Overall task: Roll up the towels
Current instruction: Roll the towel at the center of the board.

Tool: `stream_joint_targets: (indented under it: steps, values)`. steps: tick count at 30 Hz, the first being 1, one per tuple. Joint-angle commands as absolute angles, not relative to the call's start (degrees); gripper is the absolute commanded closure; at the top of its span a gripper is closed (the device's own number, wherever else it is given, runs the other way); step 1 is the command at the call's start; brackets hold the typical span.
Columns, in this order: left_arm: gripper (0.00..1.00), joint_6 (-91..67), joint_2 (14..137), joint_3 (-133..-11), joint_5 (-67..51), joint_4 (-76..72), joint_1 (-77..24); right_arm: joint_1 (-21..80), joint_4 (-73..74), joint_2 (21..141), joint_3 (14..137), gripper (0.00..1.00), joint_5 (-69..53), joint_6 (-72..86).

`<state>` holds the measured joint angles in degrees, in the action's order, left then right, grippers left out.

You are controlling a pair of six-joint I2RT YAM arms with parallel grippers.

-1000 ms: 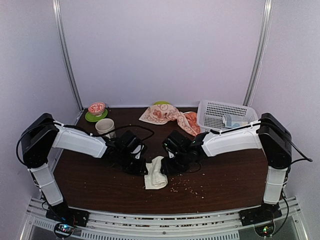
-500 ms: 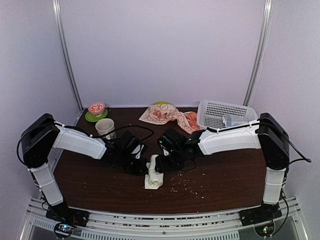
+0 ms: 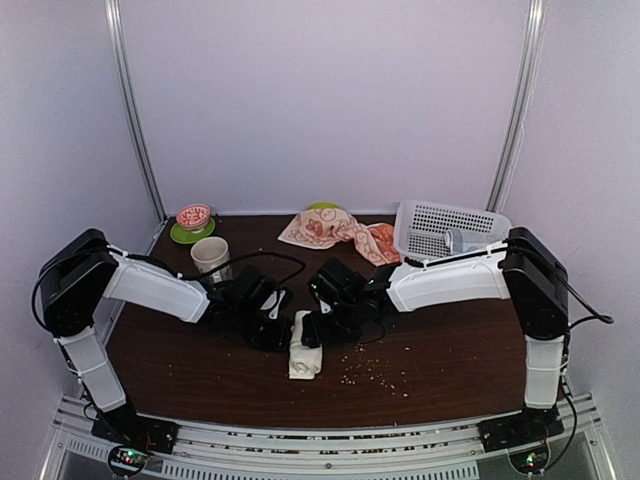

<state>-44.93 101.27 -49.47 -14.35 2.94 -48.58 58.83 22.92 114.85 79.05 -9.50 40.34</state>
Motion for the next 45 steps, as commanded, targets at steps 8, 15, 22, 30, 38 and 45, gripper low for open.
stream_joint_targets:
  steps: [8, 15, 22, 30, 38, 45]
  values:
    - [0.96, -45.3, 97.6, -45.1, -14.2, 4.4, -48.5, 60.1, 26.7, 121.6, 83.2, 0.34, -7.6, 39.6]
    - [0.79, -44.6, 91.5, -42.8, -13.0, 8.3, -48.5, 60.3, 27.1, 122.6, 83.1, 0.35, -7.1, 39.6]
    - [0.77, -44.7, 81.9, -40.9, -11.1, 12.7, -48.4, 60.6, 27.5, 123.1, 83.5, 0.35, -6.3, 38.8]
    - [0.86, -45.5, 83.2, -46.1, -10.3, 7.9, -47.3, 61.0, 26.8, 123.2, 83.3, 0.35, -5.5, 37.8]
    - [0.91, -47.9, 91.6, -49.3, -14.7, 0.2, -46.1, 61.3, 26.1, 122.6, 82.7, 0.35, -5.5, 37.0]
    - [0.91, -47.9, 94.8, -50.8, -15.1, -1.3, -45.1, 61.4, 25.8, 122.6, 83.0, 0.35, -5.9, 36.4]
